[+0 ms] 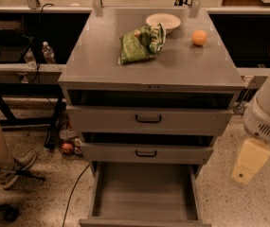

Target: Close bottom drawer

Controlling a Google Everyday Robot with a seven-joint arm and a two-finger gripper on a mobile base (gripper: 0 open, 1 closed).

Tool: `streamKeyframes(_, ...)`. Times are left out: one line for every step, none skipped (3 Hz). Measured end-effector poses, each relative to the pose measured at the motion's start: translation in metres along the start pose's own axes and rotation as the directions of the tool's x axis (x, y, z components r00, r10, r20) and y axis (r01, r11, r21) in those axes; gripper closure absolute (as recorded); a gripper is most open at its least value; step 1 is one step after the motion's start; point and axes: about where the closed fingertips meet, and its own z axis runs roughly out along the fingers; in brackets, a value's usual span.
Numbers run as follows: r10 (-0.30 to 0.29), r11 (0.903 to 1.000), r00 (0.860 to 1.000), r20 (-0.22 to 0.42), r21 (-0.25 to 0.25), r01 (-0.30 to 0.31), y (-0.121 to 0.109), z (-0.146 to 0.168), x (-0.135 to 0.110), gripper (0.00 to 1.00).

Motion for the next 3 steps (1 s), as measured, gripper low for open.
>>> streamKeyframes(0.146, 0.9781, 0.989, -0.031, -0.145, -0.149, 0.04, 0.096, 0.043, 0.0)
streamKeyframes(0.211, 0.9482, 0.977, -0.036, -0.235, -0.213, 0.069, 0.154, 0.065, 0.0)
streamKeyframes(0.211, 0.9482, 0.977, -0.036, -0.235, -0.214, 0.069, 0.153, 0.065, 0.0)
